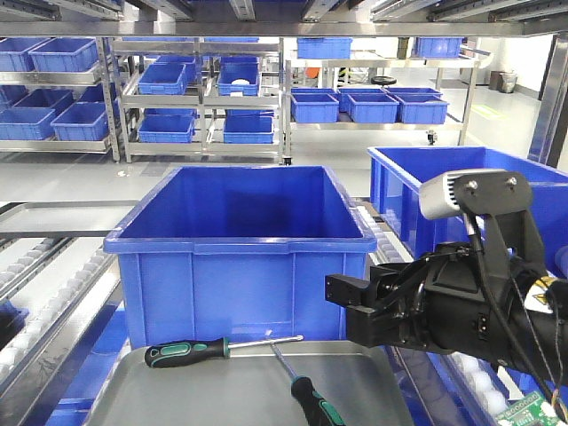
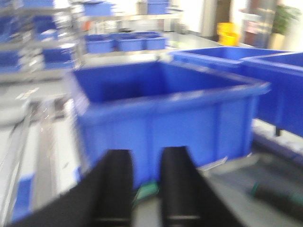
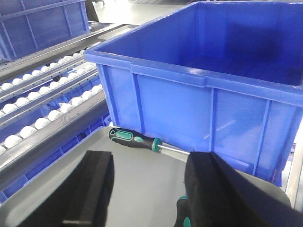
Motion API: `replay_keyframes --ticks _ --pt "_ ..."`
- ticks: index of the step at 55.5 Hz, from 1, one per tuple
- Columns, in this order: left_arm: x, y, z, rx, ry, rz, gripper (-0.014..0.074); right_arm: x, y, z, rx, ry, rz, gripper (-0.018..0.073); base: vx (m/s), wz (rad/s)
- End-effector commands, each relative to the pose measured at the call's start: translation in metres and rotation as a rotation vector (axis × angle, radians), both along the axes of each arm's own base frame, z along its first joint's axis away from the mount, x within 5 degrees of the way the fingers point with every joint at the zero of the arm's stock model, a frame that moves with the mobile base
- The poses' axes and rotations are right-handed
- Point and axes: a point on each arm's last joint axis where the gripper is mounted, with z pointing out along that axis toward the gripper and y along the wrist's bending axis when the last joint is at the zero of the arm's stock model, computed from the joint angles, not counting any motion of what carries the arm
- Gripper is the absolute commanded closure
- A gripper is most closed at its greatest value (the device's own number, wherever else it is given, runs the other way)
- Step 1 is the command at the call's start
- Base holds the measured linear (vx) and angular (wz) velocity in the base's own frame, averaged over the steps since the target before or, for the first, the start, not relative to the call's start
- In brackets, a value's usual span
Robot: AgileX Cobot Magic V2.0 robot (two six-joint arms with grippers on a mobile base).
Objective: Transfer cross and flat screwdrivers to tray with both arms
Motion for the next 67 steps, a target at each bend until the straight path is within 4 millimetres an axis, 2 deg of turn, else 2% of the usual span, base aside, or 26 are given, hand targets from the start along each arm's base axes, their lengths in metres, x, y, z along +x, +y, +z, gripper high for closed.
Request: replay_keyframes --ticks 1,4,9,19,25,36,67 --pt "-0.019 0.016 -0.008 -0.073 -0.091 0.081 0.0540 -0.002 -0.004 0.022 0.051 -0.105 -0.032 0.0162 0.00 0.00" --pt "-0.033 0.023 -0.027 -0.073 -0.094 0.117 0.0605 -0.002 -0.004 0.022 0.051 -0.105 -0.032 0.0167 0.00 0.00" --pt "-0.053 0.034 -0.054 -0.064 -0.126 0.184 0.0605 -0.002 -0.004 0.022 0.051 -0.105 -0.032 0.0176 0.00 0.00" --pt "-0.079 0.045 -0.091 -0.072 -0.214 0.299 0.0603 -0.002 -0.004 0.022 0.051 -0.105 -0.032 0.0176 0.00 0.00" --pt "-0.087 0.047 -0.107 -0.077 -0.263 0.340 0.0603 -0.002 -0.004 0.022 0.051 -0.105 -0.032 0.0176 0.00 0.00" --pt "-0.084 0.047 -0.115 -0.063 -0.180 0.350 0.0603 -0.002 -0.004 0.021 0.049 -0.095 -0.028 0.0176 0.00 0.00" --pt "-0.084 0.047 -0.115 -0.063 -0.180 0.350 0.0602 -0.002 -0.004 0.021 0.047 -0.093 -0.026 0.0176 0.00 0.00"
